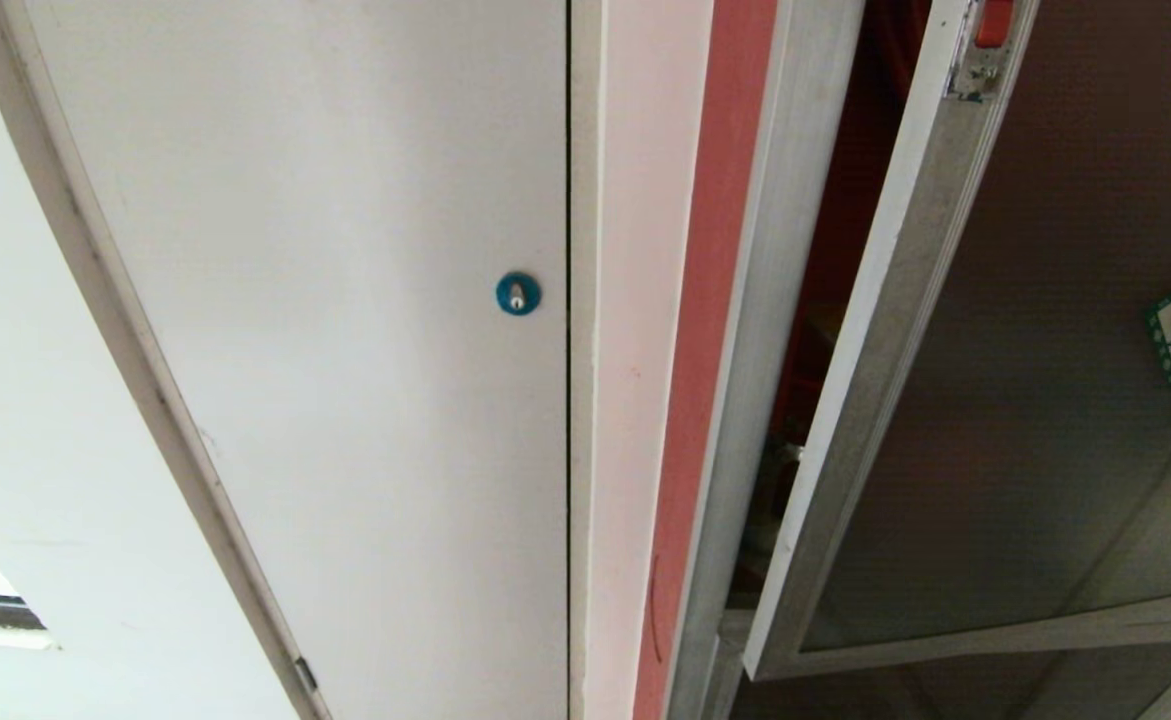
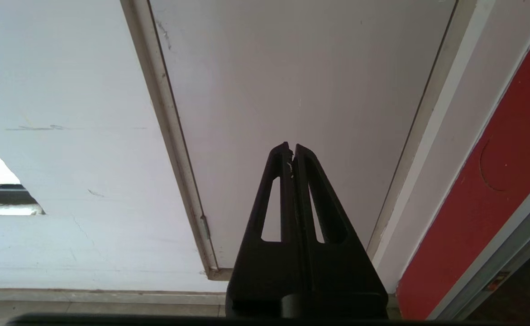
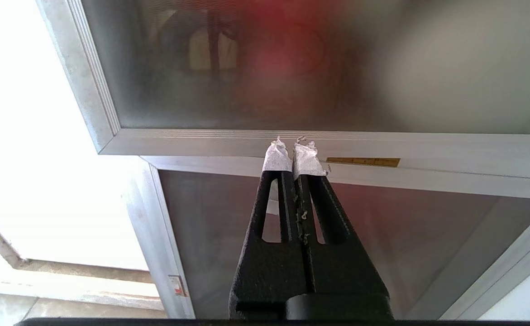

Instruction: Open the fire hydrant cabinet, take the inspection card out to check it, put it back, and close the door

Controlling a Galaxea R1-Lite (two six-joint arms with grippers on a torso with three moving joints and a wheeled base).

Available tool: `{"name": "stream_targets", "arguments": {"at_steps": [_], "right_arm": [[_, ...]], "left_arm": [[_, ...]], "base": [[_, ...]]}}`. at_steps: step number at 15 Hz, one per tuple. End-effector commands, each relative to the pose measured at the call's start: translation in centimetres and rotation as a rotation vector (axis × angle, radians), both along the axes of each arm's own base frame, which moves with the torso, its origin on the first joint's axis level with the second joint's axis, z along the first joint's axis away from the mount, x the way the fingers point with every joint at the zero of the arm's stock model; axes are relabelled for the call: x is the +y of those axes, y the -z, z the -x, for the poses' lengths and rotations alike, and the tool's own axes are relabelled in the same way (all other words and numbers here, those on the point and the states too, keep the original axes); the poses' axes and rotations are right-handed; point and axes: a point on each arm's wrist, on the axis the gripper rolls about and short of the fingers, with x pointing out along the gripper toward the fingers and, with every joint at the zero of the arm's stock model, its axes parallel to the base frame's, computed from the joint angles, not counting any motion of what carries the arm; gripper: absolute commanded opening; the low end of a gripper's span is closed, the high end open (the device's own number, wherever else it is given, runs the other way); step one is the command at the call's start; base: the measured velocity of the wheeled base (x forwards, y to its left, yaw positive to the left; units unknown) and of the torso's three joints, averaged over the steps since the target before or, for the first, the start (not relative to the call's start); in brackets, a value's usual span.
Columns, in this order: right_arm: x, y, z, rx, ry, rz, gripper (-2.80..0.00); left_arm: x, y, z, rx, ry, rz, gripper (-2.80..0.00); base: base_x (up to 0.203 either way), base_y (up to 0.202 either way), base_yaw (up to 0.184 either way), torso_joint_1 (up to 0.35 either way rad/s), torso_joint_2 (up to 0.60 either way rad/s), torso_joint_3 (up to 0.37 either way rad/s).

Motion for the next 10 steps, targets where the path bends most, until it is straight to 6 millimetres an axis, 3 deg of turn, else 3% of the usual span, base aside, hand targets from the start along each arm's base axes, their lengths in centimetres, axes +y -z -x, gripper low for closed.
{"name": "stream_targets", "arguments": {"at_steps": [1,8,10], "right_arm": [[0.0,0.1,0.0,0.006,-0.001,0.000,-2.80],[0.0,0.1,0.0,0.006,-0.001,0.001,-2.80],[0.0,0.1,0.0,0.006,-0.001,0.001,-2.80]], "left_arm": [[0.0,0.0,0.0,0.000,0.000,0.000,-2.80],[0.0,0.0,0.0,-0.002,0.003,-0.032,-2.80],[-0.1,-1.3,0.4,-0.044,0.025,-0.056,-2.80]], "base": [[0.000,0.000,0.000,0.000,0.00,0.000],[0.000,0.000,0.000,0.000,0.00,0.000],[0.000,0.000,0.000,0.000,0.00,0.000]]}}
